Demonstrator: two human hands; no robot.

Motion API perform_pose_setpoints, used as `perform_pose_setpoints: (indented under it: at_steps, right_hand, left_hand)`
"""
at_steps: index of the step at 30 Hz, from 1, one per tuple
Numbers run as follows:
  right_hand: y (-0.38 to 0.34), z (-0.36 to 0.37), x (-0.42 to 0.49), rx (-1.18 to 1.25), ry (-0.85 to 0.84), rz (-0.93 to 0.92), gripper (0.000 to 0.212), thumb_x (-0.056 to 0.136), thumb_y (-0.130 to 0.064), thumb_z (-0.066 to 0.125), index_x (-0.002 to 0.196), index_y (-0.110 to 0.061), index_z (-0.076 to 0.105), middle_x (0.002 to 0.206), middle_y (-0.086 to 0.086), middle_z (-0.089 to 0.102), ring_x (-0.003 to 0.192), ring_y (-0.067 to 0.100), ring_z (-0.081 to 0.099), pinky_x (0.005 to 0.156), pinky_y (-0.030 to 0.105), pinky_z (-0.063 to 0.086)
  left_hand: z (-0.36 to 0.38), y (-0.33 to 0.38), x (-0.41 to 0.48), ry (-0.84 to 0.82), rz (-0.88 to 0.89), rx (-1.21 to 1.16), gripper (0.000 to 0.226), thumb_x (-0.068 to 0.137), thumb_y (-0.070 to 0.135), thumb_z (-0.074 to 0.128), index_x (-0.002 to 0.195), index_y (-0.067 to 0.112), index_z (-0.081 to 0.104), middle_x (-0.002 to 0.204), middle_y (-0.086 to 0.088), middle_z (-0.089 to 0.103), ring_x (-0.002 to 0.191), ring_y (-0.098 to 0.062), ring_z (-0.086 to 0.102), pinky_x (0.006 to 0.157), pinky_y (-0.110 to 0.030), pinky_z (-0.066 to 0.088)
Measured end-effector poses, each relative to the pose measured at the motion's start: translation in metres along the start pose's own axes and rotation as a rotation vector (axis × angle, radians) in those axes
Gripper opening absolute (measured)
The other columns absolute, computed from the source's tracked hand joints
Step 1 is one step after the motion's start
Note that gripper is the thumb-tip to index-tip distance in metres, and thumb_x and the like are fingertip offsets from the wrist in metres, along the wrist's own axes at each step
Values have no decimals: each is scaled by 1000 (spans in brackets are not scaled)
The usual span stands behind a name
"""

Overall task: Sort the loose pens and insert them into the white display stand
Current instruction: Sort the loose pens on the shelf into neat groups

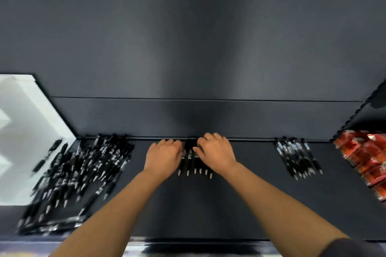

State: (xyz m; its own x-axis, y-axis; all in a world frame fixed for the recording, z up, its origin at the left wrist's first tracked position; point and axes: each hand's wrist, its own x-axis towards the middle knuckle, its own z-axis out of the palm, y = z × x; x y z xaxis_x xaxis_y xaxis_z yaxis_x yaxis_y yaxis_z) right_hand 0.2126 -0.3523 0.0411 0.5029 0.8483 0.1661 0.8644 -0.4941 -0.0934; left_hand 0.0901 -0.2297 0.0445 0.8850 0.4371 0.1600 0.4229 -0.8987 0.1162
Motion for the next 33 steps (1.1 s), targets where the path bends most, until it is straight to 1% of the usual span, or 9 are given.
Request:
perform_pose_setpoints:
  at_steps: [4,7,10,14,17,23,26,29,33]
  right_hand:
    - [-66,4,17,73,-14,-33,34,98,-42,40,108,-16,61,108,3,60,102,25,56,81,36,43]
    - [-102,10,25,99,-51,-59,31,98,-39,40,108,-17,60,108,3,61,101,25,58,77,34,44]
    - [-128,16,31,126,-135,-65,27,98,-36,40,112,-20,57,112,2,60,102,26,58,79,36,46]
    - [-151,24,41,178,-287,-69,30,98,-33,40,124,-24,53,123,2,56,111,27,54,85,36,44]
    - [-160,29,51,195,-404,-85,35,98,-33,42,132,-26,48,129,3,52,117,27,51,91,38,42]
    - [-167,43,70,247,-508,-111,37,98,-32,44,135,-27,46,128,4,50,117,26,50,91,37,43]
    - [-168,46,81,266,-526,-123,38,98,-32,45,136,-28,46,131,4,49,119,25,49,91,36,42]
    - [-164,50,92,287,-538,-126,39,98,-31,45,136,-27,46,133,4,49,122,24,47,91,33,40]
    - [-162,55,101,347,-552,-111,39,97,-30,46,135,-25,47,131,3,54,120,23,50,89,31,40]
  left_hand:
    - [-15,-58,-23,20,-12,-27,17,93,32,43,102,21,53,102,2,63,100,-22,58,78,-34,41]
    - [-20,-95,-39,-14,-52,-59,18,93,31,44,106,21,52,104,1,61,99,-22,58,75,-34,44]
    - [-20,-128,-55,-86,-135,-122,17,93,29,44,108,21,50,107,1,59,99,-22,58,73,-34,47]
    - [-18,-161,-70,-178,-256,-175,23,92,25,46,115,23,51,118,0,56,104,-26,58,78,-37,49]
    - [-16,-177,-77,-211,-333,-182,29,91,21,47,120,24,51,117,-1,53,104,-25,58,78,-36,49]
    - [-13,-186,-77,-248,-351,-166,33,91,16,47,124,21,50,117,-5,50,109,-29,55,83,-43,49]
    - [-10,-187,-70,-278,-336,-124,34,92,15,46,125,21,49,120,-6,47,114,-28,51,88,-45,48]
    - [-5,-186,-61,-291,-326,-87,38,92,13,43,128,23,48,124,-6,45,119,-28,46,93,-42,46]
    - [3,-183,-50,-345,-324,-21,43,92,7,42,131,24,45,125,-6,42,120,-27,42,91,-40,46]
